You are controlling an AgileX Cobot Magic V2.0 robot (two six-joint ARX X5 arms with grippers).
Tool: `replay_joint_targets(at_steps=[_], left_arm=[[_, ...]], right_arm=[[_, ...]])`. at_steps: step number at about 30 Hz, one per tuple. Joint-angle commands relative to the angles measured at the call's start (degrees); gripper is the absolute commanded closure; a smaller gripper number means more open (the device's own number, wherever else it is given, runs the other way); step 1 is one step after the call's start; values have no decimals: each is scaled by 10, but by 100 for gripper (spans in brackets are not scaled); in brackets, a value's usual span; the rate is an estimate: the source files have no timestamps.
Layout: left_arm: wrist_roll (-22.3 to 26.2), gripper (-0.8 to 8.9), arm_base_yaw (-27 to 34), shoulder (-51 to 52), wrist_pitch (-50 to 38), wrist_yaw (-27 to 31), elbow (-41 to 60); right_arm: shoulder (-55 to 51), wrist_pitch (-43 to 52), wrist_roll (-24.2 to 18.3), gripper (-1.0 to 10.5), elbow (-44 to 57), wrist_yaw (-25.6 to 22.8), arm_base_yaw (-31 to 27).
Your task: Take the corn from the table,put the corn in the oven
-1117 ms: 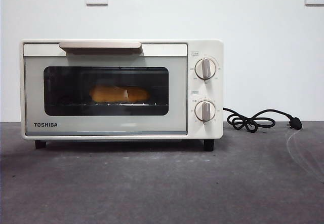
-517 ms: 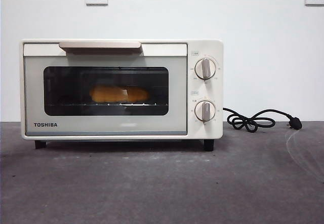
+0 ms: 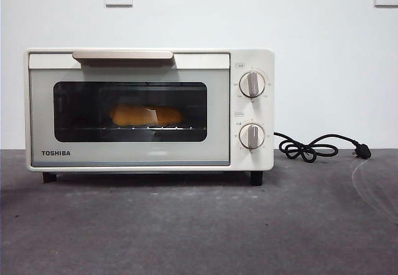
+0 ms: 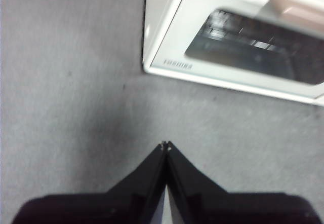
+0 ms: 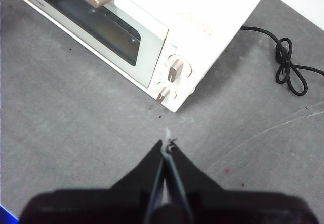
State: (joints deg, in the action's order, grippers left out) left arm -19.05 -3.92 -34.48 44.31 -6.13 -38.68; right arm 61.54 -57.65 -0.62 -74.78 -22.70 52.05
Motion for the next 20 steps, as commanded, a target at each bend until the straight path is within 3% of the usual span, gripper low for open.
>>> replay_joint_targets(at_steps=[1,5,9,13,20], left_arm=[[7,818,-1,-26,-3,2,2],[9,818,2,-26,-2,1,2],[75,818,7,40,-15,12,2],[84,818,7,129,-96,64,3],[108,818,7,245,-255,61,17]], right_arm=[[1,2,6,963,-1,-2,0],[1,1,6,963,-1,-2,0],[1,2,6,963,-1,-2,0],[1,2,6,963,-1,-2,0],[1,2,6,963,-1,-2,0]])
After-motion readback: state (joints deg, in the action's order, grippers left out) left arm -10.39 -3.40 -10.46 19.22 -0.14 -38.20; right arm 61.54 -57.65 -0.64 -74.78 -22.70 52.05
